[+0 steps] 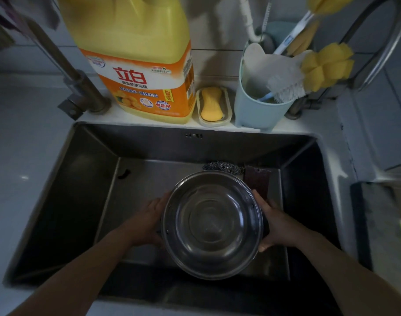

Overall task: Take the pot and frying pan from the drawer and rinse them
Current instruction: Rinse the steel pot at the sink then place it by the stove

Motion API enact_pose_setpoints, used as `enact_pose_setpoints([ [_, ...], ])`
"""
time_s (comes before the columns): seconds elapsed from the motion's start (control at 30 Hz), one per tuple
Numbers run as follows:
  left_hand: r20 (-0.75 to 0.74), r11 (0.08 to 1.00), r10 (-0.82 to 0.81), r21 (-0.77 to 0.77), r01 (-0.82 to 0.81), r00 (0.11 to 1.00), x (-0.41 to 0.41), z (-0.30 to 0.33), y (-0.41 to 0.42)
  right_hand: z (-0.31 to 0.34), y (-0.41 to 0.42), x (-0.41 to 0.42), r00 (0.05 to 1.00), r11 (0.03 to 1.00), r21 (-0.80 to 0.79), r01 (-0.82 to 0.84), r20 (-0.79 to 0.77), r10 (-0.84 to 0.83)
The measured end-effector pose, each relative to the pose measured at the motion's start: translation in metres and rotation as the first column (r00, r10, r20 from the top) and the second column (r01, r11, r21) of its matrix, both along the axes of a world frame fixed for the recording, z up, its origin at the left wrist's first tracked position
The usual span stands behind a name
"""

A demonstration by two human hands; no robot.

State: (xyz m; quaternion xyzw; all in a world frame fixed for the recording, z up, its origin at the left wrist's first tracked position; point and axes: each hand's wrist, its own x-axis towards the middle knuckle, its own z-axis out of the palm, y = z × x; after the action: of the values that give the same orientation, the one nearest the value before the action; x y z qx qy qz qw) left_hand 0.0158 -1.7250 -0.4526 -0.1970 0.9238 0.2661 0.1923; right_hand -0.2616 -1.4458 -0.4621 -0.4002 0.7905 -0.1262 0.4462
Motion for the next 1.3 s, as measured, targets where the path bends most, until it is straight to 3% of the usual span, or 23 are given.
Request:
enact_pose_setpoints([
  [0.27, -0.100, 0.991, 0.031, -0.128, -0.044, 0.995, 0.013, 0.027, -0.004, 0.029, -0.013, 0.008, 0.999, 0.993, -0.118, 0.016, -0.034, -0.021],
  [0.47, -0.233, 0.914, 0.008, -0.392, -0.102, 0.972, 0.032, 0.064, -0.017, 0.070, -0.027, 0.021, 0.977, 0.947, -0.317, -0.039, -0.212, -0.031],
  [0.53, -0.338, 0.892, -0.022, -0.431, -0.134, 0.941, 0.037, 0.080, -0.016, 0.085, -0.024, 0.027, 0.960, 0.919, -0.387, -0.068, -0.275, -0.045],
  [0.63, -0.491, 0.828, -0.105, -0.525, -0.197, 0.865, 0.045, 0.107, -0.010, 0.109, -0.014, 0.034, 0.866, 0.809, -0.553, -0.199, -0.485, -0.119],
  [0.8, -0.599, 0.673, -0.274, -0.678, -0.294, 0.752, 0.054, 0.165, -0.007, 0.175, -0.005, 0.040, 0.741, 0.668, -0.675, -0.315, -0.614, -0.272],
  [1.03, -0.684, 0.491, -0.455, -0.727, -0.480, 0.570, 0.052, 0.283, -0.004, 0.296, -0.004, 0.032, 0.595, 0.387, -0.748, -0.540, -0.664, -0.452],
  [1.3, -0.652, 0.292, -0.585, -0.724, -0.624, 0.482, 0.048, 0.381, -0.008, 0.394, -0.011, 0.022, 0.507, 0.203, -0.713, -0.671, -0.641, -0.577],
])
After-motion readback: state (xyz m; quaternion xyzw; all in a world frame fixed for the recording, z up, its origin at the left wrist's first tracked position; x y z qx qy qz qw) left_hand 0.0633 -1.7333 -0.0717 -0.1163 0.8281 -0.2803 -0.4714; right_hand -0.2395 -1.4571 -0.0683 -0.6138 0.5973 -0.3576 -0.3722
